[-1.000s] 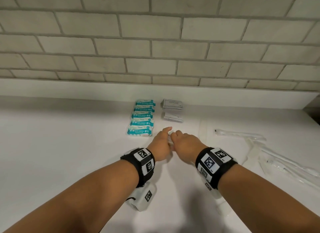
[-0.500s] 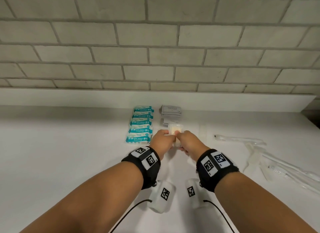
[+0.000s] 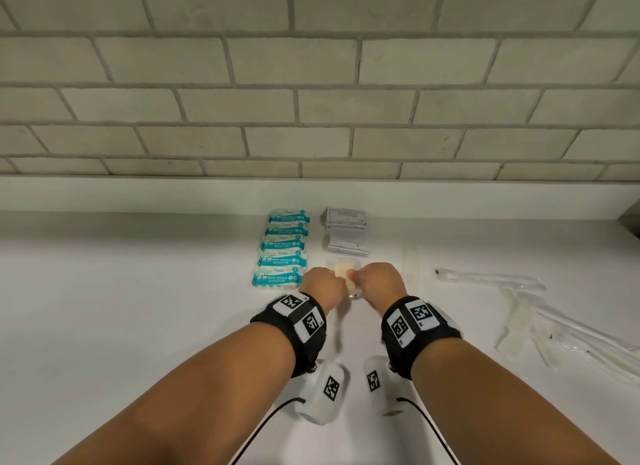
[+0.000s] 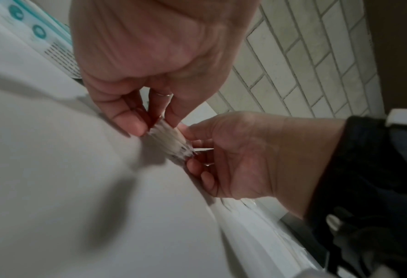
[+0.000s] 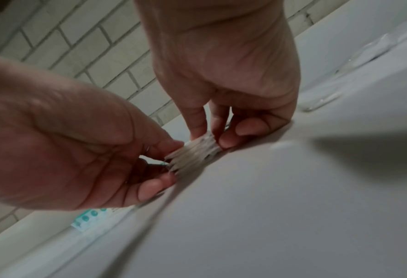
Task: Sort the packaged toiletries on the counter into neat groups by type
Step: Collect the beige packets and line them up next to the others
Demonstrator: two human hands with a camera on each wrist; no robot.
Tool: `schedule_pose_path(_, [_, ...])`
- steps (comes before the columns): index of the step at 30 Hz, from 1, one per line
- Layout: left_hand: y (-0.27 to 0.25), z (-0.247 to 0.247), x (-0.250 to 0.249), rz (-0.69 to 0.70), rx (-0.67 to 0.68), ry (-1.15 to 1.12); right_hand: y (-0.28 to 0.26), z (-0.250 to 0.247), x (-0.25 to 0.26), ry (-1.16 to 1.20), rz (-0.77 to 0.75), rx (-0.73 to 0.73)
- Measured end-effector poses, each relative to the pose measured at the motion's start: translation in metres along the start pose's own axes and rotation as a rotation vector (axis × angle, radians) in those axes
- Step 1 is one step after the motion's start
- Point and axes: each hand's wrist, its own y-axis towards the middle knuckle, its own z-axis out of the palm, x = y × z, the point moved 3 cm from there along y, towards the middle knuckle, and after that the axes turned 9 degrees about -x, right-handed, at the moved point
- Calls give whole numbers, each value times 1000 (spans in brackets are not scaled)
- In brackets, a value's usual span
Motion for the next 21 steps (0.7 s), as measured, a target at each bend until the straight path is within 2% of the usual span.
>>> schedule_pose_path(2, [-2,-2,1,-65,-30,-23,-2,-3,-1,-14,-42,-25])
schedule_pose_path(5, [-8,-5,-1,-46,-36,76,-7,-6,-6,90,-91,-76])
schedule_pose_path(7, [-8,-5,1,-77,-47,-20,-13,-12,-6,217,-86,-48])
schedule_pose_path(8, [-9,-5,3,-31,-50,-1,-18,-18,-6,293,-64,-8])
schedule_pose_path(10, [-16,-7,7,-99,-61,-96,-22,-36,-11,324,-82,20])
schedule_pose_path(12, [-30,-10,12,-166,-15,-90,-24,-58,-21,171,-206,-92])
schedule_pose_path(14, [-48,-12,15,-149,91,-4,-23,-74,-42,-86,-311,-152])
schedule_pose_path(17, [-74,-6,18,-82,260,56,-29,-69,-79,-480,-382,69])
schedule_pose_path(18, [-82,-4,15,-27,302,77,-35,-66,-90,-526,-384,127])
schedule_pose_path(21, [-102,-2,6,90,378,140,-65,-69,-106,-516,-432,179])
